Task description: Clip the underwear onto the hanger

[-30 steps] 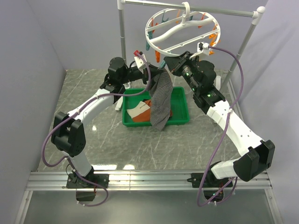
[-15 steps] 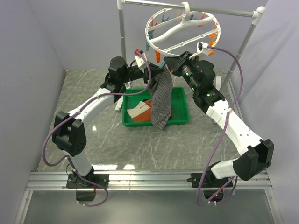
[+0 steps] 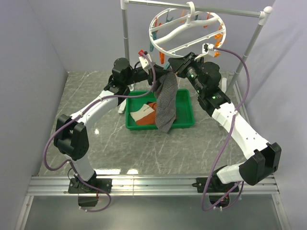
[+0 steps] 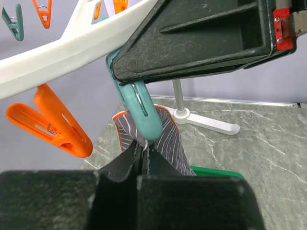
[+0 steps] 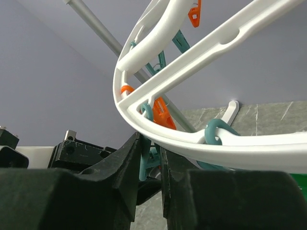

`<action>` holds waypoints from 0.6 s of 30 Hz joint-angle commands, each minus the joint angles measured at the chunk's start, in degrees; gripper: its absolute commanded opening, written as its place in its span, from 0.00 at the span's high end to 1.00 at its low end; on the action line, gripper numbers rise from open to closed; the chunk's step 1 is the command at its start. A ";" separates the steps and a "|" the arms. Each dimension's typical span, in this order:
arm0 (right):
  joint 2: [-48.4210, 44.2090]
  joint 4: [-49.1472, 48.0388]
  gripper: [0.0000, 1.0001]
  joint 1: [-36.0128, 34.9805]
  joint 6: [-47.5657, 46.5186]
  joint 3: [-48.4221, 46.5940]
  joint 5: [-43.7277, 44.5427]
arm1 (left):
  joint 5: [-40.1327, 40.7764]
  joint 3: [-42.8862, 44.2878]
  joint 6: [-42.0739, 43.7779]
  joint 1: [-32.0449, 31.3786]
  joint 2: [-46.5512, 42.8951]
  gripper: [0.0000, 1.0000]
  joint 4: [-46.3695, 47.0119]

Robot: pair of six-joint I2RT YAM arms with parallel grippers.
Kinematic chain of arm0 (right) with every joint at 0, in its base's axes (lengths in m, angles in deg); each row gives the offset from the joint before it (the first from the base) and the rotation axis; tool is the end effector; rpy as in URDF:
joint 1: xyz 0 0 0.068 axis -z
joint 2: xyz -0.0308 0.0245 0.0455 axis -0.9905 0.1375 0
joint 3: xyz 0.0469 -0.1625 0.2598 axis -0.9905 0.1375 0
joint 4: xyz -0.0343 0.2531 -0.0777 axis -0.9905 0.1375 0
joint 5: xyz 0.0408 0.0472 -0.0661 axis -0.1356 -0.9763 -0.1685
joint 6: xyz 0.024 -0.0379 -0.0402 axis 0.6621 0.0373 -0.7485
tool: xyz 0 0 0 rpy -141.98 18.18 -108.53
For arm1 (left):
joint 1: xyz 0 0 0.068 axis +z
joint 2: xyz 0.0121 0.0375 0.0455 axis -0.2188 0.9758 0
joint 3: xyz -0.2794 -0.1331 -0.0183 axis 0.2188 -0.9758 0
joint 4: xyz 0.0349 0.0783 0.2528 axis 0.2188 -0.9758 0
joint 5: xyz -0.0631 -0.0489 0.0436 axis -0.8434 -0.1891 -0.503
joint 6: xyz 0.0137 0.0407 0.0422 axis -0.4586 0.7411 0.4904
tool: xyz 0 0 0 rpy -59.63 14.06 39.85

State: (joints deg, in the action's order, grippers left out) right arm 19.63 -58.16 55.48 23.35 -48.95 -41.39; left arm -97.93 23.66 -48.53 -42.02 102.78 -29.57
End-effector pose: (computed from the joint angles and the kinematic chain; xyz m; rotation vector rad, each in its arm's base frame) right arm 0.2965 0.1492 0.4776 0.1209 1.5062 0.9082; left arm 0.3613 -0.2379 0.4307 0.9849 1.1094 -0.8826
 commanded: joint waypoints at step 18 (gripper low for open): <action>-0.05 -0.83 0.48 0.07 -0.04 -1.25 -2.10 | -0.04 4.62 -2.02 -0.41 0.71 1.00 4.02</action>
State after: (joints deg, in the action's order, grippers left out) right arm 19.69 -57.17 55.51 23.53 -48.95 -42.86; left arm -97.63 24.86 -49.39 -42.04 103.63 -29.44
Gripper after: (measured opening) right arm 0.509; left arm 0.015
